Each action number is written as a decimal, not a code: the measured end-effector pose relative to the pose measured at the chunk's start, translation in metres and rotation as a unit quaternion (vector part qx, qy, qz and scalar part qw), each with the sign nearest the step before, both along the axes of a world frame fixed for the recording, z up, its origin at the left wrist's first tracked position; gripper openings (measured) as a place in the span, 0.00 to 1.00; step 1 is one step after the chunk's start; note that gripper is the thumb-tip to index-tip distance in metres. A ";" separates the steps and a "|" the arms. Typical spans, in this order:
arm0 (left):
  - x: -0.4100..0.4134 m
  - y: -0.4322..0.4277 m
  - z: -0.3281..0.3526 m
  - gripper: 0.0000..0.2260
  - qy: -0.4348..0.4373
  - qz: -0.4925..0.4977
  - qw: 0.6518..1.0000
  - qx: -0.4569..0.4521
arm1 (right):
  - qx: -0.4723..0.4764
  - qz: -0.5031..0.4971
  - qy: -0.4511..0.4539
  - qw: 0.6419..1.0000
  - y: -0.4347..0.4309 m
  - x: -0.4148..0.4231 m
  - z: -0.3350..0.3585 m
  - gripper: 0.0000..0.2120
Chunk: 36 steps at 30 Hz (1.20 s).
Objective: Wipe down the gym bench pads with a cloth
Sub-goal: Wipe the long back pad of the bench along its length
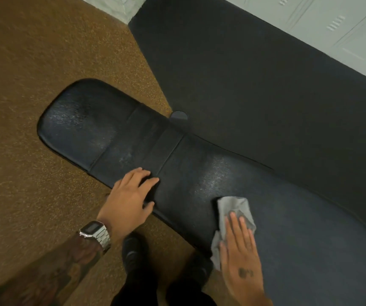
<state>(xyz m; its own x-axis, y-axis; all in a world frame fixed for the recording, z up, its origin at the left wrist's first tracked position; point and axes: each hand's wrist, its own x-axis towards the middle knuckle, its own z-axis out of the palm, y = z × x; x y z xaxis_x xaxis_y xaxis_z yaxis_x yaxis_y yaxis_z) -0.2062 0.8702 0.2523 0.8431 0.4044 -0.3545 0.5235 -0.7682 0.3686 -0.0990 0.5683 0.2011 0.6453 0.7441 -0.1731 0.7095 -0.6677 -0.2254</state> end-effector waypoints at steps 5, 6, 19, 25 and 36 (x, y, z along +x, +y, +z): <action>0.037 -0.011 0.004 0.29 0.025 -0.056 0.998 -0.001 | 0.006 -0.161 -0.011 0.987 -0.015 0.087 0.001 0.26; 0.044 -0.012 0.003 0.30 0.032 -0.061 0.998 0.000 | 0.003 -0.179 -0.015 0.984 -0.005 0.106 -0.002 0.27; 0.087 -0.028 0.007 0.28 0.072 -0.010 0.997 0.024 | 0.024 0.049 0.042 0.998 0.087 0.024 -0.004 0.26; 0.125 -0.064 0.016 0.27 0.049 -0.139 0.989 0.028 | 0.009 -0.111 0.010 0.994 -0.066 0.020 -0.003 0.28; 0.209 -0.125 0.022 0.31 0.071 -0.223 0.972 0.013 | -0.006 -0.406 -0.020 0.914 -0.145 0.201 -0.010 0.30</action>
